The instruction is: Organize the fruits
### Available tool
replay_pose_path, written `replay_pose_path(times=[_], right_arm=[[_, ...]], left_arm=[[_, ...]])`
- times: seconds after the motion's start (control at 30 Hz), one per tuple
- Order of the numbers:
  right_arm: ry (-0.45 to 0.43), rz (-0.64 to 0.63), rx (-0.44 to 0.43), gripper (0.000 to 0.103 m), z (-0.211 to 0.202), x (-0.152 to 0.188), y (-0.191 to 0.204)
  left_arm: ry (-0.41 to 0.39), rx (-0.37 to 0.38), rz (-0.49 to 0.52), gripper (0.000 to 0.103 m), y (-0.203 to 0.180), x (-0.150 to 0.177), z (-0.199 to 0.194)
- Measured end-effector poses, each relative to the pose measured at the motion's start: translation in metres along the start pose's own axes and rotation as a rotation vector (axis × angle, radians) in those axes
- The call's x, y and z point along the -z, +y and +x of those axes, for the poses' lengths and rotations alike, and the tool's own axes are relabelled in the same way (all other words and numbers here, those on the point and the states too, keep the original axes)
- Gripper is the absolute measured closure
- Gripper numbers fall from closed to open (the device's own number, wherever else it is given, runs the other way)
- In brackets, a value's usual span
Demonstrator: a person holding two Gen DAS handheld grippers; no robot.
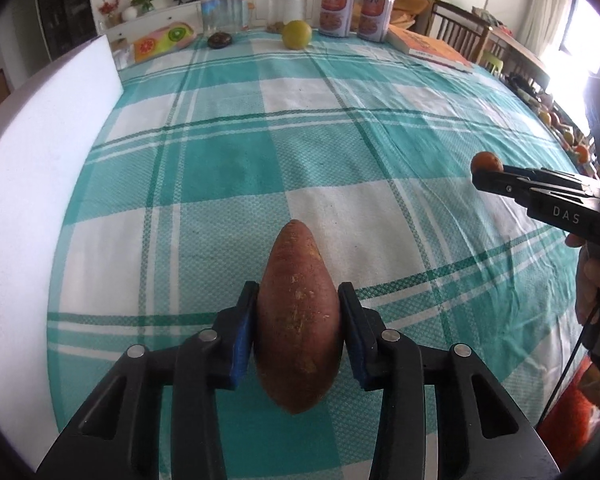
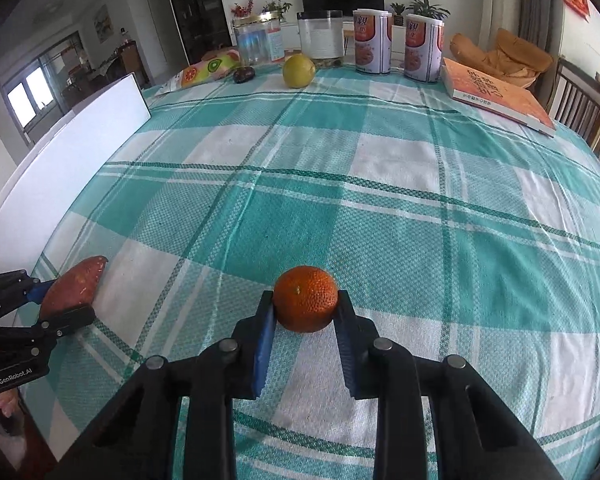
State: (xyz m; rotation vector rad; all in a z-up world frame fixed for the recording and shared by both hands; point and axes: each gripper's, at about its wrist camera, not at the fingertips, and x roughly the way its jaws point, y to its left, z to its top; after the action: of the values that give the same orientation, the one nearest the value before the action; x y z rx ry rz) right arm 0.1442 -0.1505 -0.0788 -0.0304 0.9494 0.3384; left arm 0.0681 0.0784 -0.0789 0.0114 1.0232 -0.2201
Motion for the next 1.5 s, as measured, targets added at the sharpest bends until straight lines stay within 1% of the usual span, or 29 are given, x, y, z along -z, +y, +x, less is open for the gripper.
replay_pose_path(times=[0.1, 0.17, 0.27, 0.33, 0.4, 0.5, 0.6, 0.67, 0.73, 0.8, 0.9, 0.93, 0.97, 1.0, 1.03, 1.07, 1.1, 1.17, 1.2, 1.23, 1.27, 1.3, 1.33, 1.4, 1.43, 1.5], right_arm=[[-0.026, 0.03, -0.065, 0.074, -0.016, -0.004, 0.003], [-0.037, 0.033, -0.105, 0.074, -0.023, -0.011, 0.013], [-0.048, 0.031, -0.191, 0.074, -0.031, -0.023, 0.039], [-0.049, 0.011, -0.252, 0.074, -0.034, -0.034, 0.066], [-0.047, -0.028, -0.314, 0.074, -0.036, -0.044, 0.101], [-0.027, -0.107, -0.417, 0.074, -0.033, -0.056, 0.167], [0.005, -0.204, -0.502, 0.074, -0.026, -0.063, 0.24], [0.024, -0.268, -0.549, 0.074, -0.021, -0.065, 0.288], [0.045, -0.328, -0.588, 0.074, -0.016, -0.064, 0.331], [0.101, -0.382, -0.627, 0.074, -0.008, -0.061, 0.369], [0.141, -0.428, -0.627, 0.072, 0.004, -0.053, 0.406], [0.156, -0.435, -0.622, 0.068, 0.007, -0.051, 0.411], [0.164, -0.429, -0.626, 0.058, 0.009, -0.052, 0.413], [0.155, -0.407, -0.642, 0.054, 0.007, -0.054, 0.409], [0.129, -0.382, -0.658, 0.048, 0.003, -0.057, 0.399], [0.098, -0.359, -0.657, 0.044, -0.001, -0.061, 0.387], [0.066, -0.343, -0.637, 0.042, -0.006, -0.064, 0.372], [0.006, -0.319, -0.579, 0.03, -0.011, -0.067, 0.337], [-0.024, -0.309, -0.539, 0.026, -0.012, -0.067, 0.316], [-0.052, -0.304, -0.485, 0.017, -0.011, -0.064, 0.294], [-0.075, -0.302, -0.41, 0.011, -0.007, -0.059, 0.271], [-0.087, -0.303, -0.324, 0.01, -0.001, -0.053, 0.248], [-0.082, -0.301, -0.237, 0.01, 0.006, -0.047, 0.224], [-0.042, -0.273, -0.075, 0.01, 0.021, -0.035, 0.174], [-0.031, -0.249, -0.011, 0.01, 0.025, -0.028, 0.15], [-0.017, -0.191, 0.084, 0.01, 0.027, -0.019, 0.105]], left_arm=[[-0.048, 0.05, -0.054, 0.062, 0.009, 0.006, -0.029], [-0.087, 0.09, -0.106, 0.062, 0.021, 0.008, -0.055], [-0.154, 0.125, -0.197, 0.062, 0.05, 0.009, -0.096], [-0.203, 0.123, -0.252, 0.062, 0.077, 0.008, -0.125], [-0.251, 0.085, -0.302, 0.062, 0.108, 0.01, -0.151], [-0.293, -0.04, -0.38, 0.062, 0.16, 0.019, -0.176], [-0.27, -0.121, -0.479, 0.062, 0.212, 0.035, -0.175], [-0.232, -0.186, -0.516, 0.062, 0.236, 0.047, -0.169], [-0.199, -0.216, -0.551, 0.062, 0.253, 0.059, -0.163], [-0.168, -0.228, -0.576, 0.062, 0.263, 0.069, -0.158], [-0.136, -0.267, -0.583, 0.061, 0.268, 0.076, -0.151], [-0.143, -0.284, -0.588, 0.055, 0.268, 0.077, -0.152], [-0.158, -0.292, -0.593, 0.048, 0.268, 0.078, -0.155], [-0.177, -0.296, -0.597, 0.033, 0.267, 0.078, -0.159], [-0.204, -0.302, -0.599, 0.023, 0.265, 0.078, -0.164], [-0.232, -0.31, -0.595, 0.02, 0.262, 0.077, -0.17], [-0.253, -0.318, -0.586, 0.017, 0.257, 0.073, -0.173], [-0.284, -0.312, -0.556, 0.016, 0.245, 0.065, -0.176], [-0.298, -0.3, -0.536, 0.016, 0.237, 0.059, -0.178], [-0.311, -0.285, -0.509, 0.015, 0.225, 0.054, -0.178], [-0.323, -0.267, -0.48, 0.014, 0.212, 0.047, -0.178], [-0.335, -0.246, -0.448, 0.012, 0.196, 0.042, -0.176], [-0.342, -0.22, -0.413, 0.009, 0.18, 0.036, -0.173], [-0.342, -0.154, -0.335, 0.007, 0.145, 0.023, -0.162], [-0.33, -0.12, -0.293, 0.006, 0.128, 0.017, -0.153], [-0.283, -0.064, -0.211, 0.006, 0.096, 0.006, -0.129]])
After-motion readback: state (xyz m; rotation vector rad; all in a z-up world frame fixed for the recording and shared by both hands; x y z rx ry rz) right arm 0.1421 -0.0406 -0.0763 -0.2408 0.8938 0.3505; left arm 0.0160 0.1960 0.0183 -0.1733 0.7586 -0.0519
